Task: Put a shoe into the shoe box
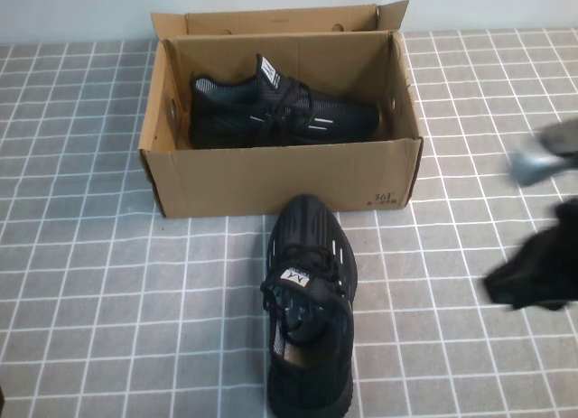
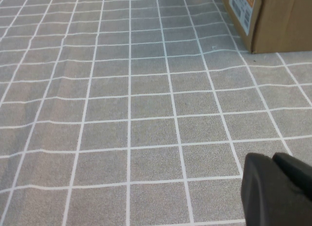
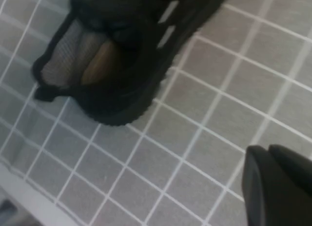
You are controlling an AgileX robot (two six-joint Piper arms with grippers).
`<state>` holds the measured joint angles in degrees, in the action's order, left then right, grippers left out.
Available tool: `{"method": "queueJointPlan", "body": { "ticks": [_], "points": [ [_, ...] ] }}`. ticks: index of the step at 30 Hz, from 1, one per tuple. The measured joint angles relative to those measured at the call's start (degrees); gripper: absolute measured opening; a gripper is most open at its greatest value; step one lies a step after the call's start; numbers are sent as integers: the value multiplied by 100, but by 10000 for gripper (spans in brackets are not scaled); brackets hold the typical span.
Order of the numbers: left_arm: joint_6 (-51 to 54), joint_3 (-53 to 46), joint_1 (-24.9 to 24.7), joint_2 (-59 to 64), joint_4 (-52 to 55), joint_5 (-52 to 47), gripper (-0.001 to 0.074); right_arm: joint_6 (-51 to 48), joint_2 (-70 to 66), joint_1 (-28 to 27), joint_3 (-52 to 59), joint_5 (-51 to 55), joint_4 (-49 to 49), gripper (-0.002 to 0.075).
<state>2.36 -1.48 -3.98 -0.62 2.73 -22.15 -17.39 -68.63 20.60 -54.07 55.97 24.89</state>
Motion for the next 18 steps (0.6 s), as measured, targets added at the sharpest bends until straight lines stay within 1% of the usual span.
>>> {"method": "queueJointPlan", "body": {
  "ticks": [6,9,10,12,14,16,17,18],
  "points": [
    [0,0,0,0,0,0,-1,-193,-1063,1619,-1031,120,-649,-12],
    [0,0,0,0,0,0,-1,-344,-1474,2197,-1523,210,-993,32],
    [0,0,0,0,0,0,-1,-441,-1607,2347,-1667,257,-1059,64],
    [0,0,0,0,0,0,-1,-609,-1821,2534,-1895,284,-1060,155],
    [0,0,0,0,0,0,-1,-754,-2006,2633,-2102,251,-1069,274],
    [0,0,0,0,0,0,-1,-875,-2167,2659,-2246,130,-1144,376],
    [0,0,0,0,0,0,-1,-911,-2252,2671,-2312,26,-1168,421],
    [0,0,0,0,0,0,-1,-940,-2321,2681,-2370,-69,-1182,447]
  ]
}}
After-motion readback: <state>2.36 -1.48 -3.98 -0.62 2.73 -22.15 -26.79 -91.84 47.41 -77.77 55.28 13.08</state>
